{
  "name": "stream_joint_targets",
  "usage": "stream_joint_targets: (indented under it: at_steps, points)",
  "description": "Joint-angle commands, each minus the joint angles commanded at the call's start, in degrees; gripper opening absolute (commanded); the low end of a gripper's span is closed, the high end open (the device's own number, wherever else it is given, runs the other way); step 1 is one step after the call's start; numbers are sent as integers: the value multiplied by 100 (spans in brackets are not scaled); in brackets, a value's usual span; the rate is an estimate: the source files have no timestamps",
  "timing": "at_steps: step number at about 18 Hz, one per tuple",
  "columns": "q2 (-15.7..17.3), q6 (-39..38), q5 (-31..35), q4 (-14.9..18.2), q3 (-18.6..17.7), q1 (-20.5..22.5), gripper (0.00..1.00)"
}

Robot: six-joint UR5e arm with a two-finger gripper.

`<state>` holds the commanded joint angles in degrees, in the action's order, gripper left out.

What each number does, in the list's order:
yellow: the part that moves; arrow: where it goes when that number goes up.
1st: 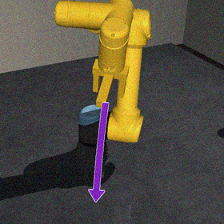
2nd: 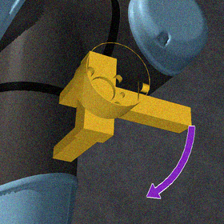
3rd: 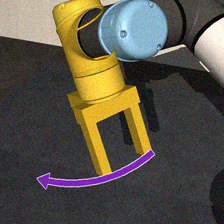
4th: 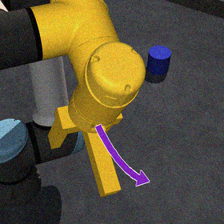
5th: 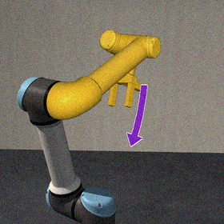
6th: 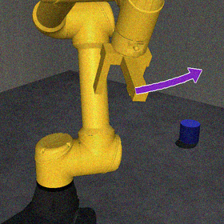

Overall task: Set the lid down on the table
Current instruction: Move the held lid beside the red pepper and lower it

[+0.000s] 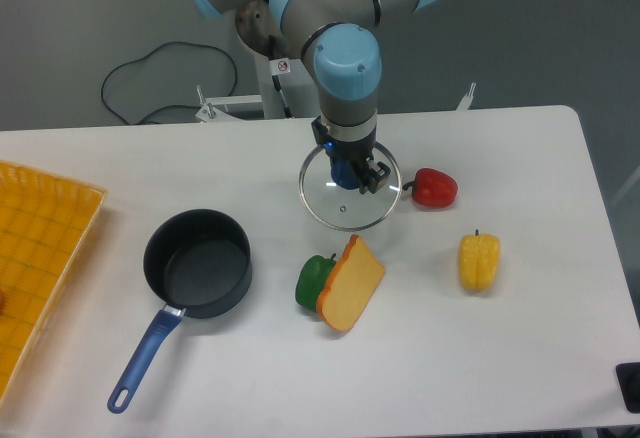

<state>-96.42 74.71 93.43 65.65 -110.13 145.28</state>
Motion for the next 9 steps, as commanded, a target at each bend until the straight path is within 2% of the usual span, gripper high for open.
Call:
stream_joint_targets:
  at_steps: [3,9]
  points:
    - [-17,-9,9,-17,-9,-18,61]
    - [-255,123,18,-35,-26,-70,60]
